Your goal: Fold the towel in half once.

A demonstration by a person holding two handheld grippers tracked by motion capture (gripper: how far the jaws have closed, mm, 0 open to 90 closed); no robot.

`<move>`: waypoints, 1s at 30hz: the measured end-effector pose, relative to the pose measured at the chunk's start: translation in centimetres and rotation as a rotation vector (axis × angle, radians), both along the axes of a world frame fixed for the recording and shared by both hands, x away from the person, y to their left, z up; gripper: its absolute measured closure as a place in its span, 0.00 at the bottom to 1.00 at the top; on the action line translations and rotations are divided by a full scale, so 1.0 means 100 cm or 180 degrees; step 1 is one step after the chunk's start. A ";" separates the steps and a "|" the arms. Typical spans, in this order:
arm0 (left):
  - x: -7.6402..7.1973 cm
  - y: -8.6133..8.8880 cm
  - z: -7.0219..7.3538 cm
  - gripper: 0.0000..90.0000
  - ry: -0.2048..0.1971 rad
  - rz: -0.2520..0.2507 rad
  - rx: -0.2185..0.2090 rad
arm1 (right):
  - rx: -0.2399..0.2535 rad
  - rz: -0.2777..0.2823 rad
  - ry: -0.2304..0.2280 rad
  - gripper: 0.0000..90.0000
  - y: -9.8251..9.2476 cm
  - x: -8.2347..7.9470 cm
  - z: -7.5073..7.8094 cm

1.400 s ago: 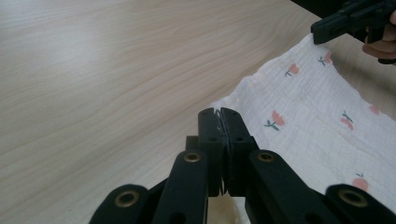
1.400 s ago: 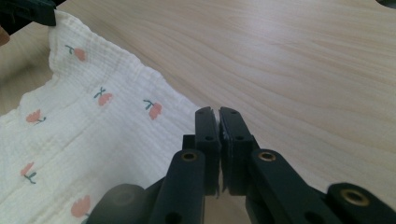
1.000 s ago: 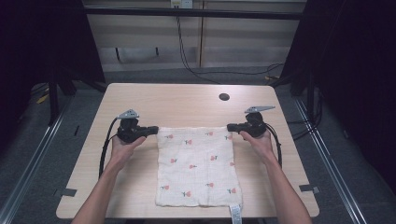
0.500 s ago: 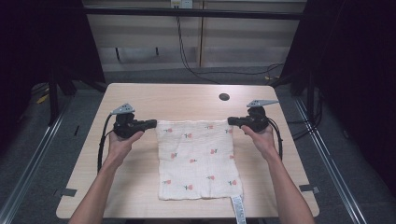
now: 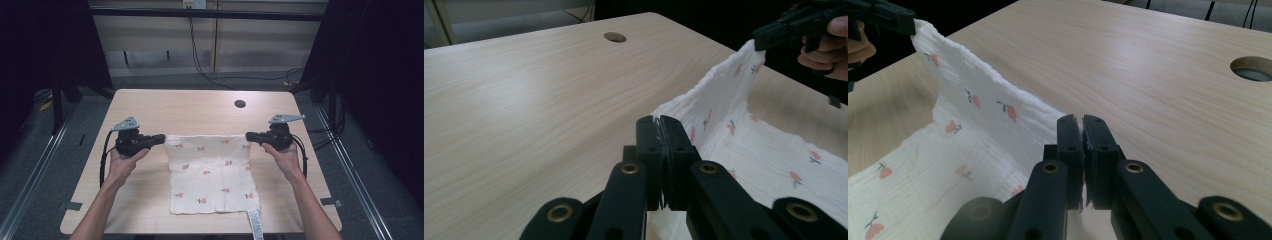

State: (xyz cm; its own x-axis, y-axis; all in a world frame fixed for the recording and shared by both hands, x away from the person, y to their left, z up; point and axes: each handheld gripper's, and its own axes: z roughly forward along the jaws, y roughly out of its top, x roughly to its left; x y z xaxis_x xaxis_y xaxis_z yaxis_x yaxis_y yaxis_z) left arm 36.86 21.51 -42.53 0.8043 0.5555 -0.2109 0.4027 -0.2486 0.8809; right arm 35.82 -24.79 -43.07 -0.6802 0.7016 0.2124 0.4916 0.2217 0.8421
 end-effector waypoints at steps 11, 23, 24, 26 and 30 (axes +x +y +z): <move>-0.025 -0.006 0.005 0.98 0.0004 -0.0137 0.0051 | -0.0022 0.0088 -0.0083 0.96 -0.004 -0.030 0.010; -0.043 -0.005 0.008 0.98 0.0049 -0.0279 -0.0053 | -0.0045 0.0248 -0.0076 0.96 -0.005 -0.061 0.011; -0.048 -0.006 0.008 0.98 -0.0004 -0.0273 0.0027 | -0.0042 0.0267 -0.0086 0.96 -0.005 -0.064 0.012; -0.050 -0.007 0.008 0.98 0.0006 -0.0297 0.0007 | -0.0063 0.0253 -0.0088 0.96 -0.004 -0.067 0.013; -0.059 -0.008 0.005 0.98 -0.0036 -0.0336 0.0114 | -0.0134 0.0273 -0.0145 0.96 0.002 -0.081 0.018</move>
State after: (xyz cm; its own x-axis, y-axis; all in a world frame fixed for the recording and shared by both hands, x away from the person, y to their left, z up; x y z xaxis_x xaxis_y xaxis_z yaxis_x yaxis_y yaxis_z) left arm 30.96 20.74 -42.01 0.8610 0.4746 -0.1829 0.3626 -0.3206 0.8750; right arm 27.70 -24.59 -41.27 -0.7464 0.6480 0.1514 0.4307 0.2970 0.8522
